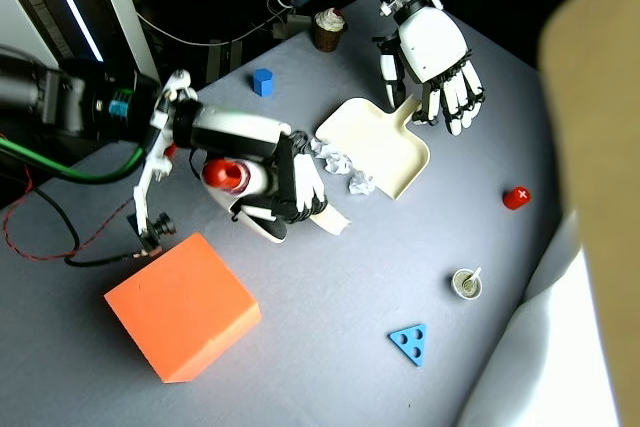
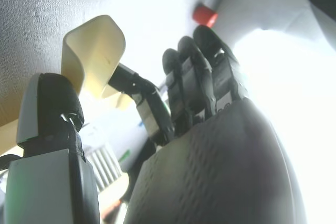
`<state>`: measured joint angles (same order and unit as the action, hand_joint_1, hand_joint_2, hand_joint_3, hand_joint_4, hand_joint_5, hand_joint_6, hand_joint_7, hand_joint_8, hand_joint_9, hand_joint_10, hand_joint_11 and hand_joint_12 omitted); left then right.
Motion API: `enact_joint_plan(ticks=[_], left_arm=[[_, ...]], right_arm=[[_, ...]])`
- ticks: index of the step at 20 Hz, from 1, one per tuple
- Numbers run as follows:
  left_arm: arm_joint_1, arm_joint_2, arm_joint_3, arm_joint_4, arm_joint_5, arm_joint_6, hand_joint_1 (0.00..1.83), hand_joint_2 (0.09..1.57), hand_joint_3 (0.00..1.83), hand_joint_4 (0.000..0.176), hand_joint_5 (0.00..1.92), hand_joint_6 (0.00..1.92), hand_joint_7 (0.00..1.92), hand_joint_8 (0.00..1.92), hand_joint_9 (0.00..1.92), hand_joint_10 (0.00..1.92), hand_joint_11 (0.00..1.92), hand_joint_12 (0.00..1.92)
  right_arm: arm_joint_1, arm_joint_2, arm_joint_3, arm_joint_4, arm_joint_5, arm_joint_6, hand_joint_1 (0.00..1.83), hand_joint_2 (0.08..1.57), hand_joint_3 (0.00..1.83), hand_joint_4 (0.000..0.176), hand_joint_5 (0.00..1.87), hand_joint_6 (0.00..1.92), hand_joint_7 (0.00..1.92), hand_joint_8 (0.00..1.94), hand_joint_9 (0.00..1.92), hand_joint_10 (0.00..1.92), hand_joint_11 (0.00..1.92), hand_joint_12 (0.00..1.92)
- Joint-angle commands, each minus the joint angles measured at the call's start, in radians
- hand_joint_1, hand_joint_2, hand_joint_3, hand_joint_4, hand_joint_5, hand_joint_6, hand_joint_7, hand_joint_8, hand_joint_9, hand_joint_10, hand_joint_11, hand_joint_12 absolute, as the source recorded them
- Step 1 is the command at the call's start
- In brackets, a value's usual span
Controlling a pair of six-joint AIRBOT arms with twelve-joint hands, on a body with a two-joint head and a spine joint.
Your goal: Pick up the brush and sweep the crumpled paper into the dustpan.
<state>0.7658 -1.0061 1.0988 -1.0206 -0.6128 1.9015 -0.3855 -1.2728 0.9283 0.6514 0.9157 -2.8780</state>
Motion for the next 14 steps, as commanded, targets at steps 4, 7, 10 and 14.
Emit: enact_joint_plan(ticks=[4,7,10,14], left_arm=[[-0.002,0.001,0.004,0.037,-0.087,0.0,1.03,1.16,0.0,0.056,0.89,1.12,0.32,0.0,0.25,0.0,0.0,0.62],[-0.001,0.0,0.005,0.04,-0.083,0.0,1.02,1.17,0.0,0.072,0.88,1.14,0.32,0.0,0.26,0.0,0.0,0.68],[-0.001,-0.002,0.008,0.04,-0.083,0.0,1.04,1.16,0.0,0.04,0.89,1.12,0.34,0.01,0.28,0.01,0.0,0.7],[-0.002,-0.005,0.015,0.043,-0.072,0.0,1.03,1.16,0.0,0.052,0.89,1.13,0.33,0.0,0.28,0.0,0.0,0.69]], right_arm=[[0.093,0.037,-0.058,0.039,-0.038,-0.134,1.46,1.2,0.0,0.0,0.88,1.92,0.98,1.94,1.23,1.92,1.32,1.92],[0.179,0.061,-0.083,0.011,-0.156,-0.139,1.49,1.18,0.0,0.0,0.88,1.92,1.0,1.94,1.24,1.92,1.31,1.92],[0.217,0.064,-0.076,0.011,-0.24,-0.139,1.49,1.19,0.0,0.0,0.9,1.92,0.98,1.94,1.22,1.92,1.3,1.92],[0.213,0.065,-0.071,0.01,-0.286,-0.139,1.49,1.18,0.0,0.0,0.86,1.92,0.98,1.94,1.2,1.92,1.28,1.92]])
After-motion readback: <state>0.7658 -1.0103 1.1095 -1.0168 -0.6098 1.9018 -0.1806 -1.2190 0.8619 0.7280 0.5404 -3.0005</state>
